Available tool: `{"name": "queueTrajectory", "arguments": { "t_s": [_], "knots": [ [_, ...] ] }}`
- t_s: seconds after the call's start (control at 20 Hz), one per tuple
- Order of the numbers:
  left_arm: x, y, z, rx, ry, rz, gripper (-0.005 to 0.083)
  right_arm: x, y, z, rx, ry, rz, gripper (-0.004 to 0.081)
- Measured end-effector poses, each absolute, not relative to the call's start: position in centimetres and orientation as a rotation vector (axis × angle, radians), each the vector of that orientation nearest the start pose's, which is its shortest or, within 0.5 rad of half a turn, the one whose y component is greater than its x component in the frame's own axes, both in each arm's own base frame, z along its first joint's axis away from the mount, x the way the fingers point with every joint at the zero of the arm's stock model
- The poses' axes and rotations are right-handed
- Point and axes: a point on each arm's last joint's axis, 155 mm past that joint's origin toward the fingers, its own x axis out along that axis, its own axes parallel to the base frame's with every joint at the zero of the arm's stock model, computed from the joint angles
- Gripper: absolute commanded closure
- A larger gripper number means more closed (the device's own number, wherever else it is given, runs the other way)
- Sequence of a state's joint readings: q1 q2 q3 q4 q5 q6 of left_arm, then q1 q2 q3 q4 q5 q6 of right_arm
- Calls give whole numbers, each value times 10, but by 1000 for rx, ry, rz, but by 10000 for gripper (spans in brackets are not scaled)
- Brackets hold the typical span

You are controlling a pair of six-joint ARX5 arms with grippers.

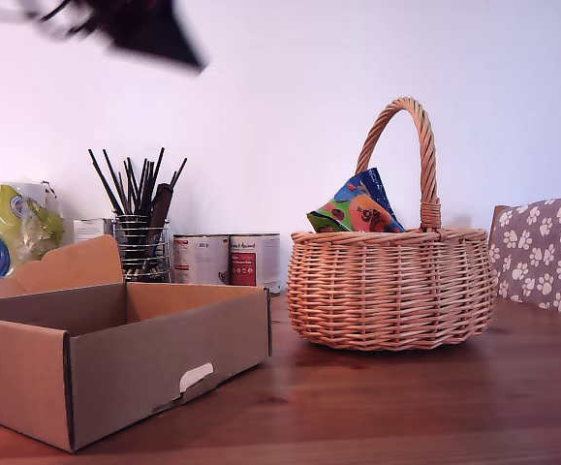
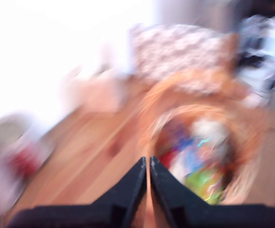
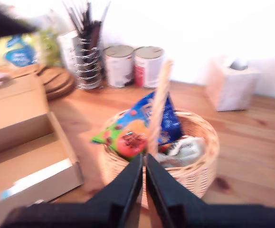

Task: Move the bags of Easter eggs from the cardboard box on the left into the woven basket on the right side.

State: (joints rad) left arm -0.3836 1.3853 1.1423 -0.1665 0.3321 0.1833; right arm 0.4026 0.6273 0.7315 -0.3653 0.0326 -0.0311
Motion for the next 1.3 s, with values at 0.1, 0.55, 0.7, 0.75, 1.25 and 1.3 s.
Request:
{"name": "queueTrajectory", "arguments": {
  "t_s": [0.1,0.55,0.7,0.75,1.25,1.3],
  "knots": [
    [383,-199,245,160,364,-664,792,275,101,277,-78,238,346,780],
    [316,-114,251,95,181,-427,783,283,92,264,-40,233,399,781],
    [288,-102,249,68,168,-404,784,275,93,270,-45,209,412,780],
    [282,-99,255,66,147,-397,784,271,92,274,-45,197,409,781],
    [265,-94,241,66,212,-394,784,262,85,258,1,271,378,780],
    [265,-94,238,66,226,-394,784,261,85,254,1,288,377,780]
  ]
}}
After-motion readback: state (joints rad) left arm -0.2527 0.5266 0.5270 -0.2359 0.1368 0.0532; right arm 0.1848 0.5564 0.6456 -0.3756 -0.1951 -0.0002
